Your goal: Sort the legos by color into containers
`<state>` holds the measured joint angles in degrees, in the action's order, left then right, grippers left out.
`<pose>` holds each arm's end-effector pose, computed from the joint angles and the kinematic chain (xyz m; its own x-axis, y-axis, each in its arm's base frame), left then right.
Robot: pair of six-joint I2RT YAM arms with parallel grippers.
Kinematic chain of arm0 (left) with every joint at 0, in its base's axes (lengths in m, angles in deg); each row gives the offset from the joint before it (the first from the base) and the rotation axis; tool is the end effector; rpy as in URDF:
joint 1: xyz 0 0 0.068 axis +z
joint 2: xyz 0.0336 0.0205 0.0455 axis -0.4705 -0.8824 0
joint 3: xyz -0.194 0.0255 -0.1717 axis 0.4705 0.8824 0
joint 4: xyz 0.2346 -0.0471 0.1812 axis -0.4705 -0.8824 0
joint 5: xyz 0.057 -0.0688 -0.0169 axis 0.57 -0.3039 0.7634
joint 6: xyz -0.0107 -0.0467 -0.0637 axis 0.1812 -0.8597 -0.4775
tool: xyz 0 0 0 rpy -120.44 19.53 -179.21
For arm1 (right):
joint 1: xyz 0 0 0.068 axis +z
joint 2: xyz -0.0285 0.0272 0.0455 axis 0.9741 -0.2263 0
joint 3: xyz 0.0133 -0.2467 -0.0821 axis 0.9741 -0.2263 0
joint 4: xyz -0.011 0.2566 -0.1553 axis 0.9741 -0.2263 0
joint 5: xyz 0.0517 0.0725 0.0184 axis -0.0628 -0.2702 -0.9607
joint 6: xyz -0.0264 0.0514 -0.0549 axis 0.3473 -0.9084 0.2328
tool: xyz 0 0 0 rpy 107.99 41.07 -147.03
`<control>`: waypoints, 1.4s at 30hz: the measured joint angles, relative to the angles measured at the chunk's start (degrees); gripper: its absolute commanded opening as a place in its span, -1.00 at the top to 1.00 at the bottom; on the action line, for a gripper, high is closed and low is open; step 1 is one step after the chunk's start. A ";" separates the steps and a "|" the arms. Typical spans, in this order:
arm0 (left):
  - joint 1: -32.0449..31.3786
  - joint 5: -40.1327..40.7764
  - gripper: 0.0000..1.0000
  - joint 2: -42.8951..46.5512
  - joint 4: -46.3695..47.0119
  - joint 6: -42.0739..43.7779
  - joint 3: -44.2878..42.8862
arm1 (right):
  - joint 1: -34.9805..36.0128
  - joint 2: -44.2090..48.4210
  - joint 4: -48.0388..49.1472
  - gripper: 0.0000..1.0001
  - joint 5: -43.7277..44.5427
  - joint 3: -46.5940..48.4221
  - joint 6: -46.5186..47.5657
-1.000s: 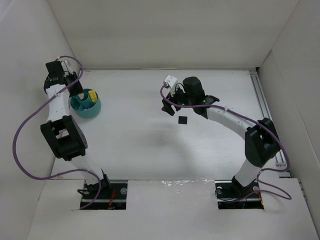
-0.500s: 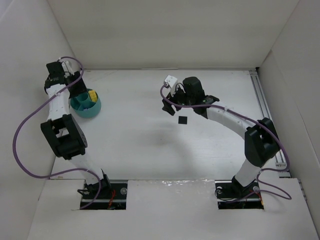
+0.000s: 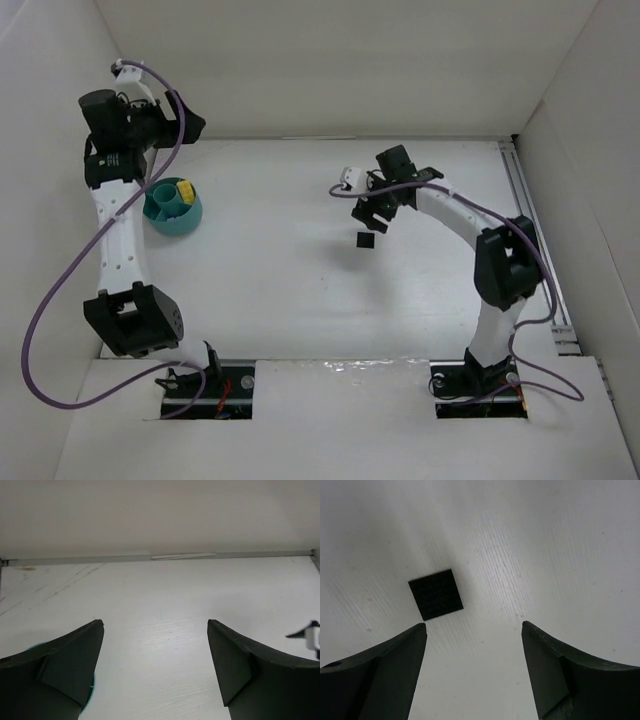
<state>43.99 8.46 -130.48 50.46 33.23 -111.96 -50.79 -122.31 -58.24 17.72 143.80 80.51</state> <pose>0.4074 0.0765 0.4444 -0.1632 -0.1179 -0.9795 0.2900 0.9432 -0.1618 0.3954 0.2140 0.1923 -0.1533 -0.7934 -0.5890 -0.9003 0.3579 -0.2477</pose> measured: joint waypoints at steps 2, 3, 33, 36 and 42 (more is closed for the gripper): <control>-1.88 -0.68 -0.68 0.79 -0.15 0.24 0.07 | -0.68 -5.44 -6.95 -0.74 1.64 6.95 3.08; -2.73 -0.81 -0.68 1.01 0.15 0.35 0.48 | -0.96 -7.61 -9.49 -0.79 2.38 9.62 4.11; -3.82 0.31 -1.00 6.14 -1.14 1.31 9.20 | 8.94 -28.65 -34.42 -0.97 14.60 29.90 5.75; -3.69 0.24 -1.00 6.21 -1.16 1.33 9.68 | 8.83 -28.76 -34.10 -1.00 16.17 29.90 5.01; -3.43 0.20 -1.00 6.21 -1.11 1.29 10.58 | 8.87 -28.76 -34.03 -0.93 17.46 29.90 4.50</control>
<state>40.56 8.66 -124.28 49.35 34.52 -101.38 -41.92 -151.08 -92.27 35.19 173.70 85.01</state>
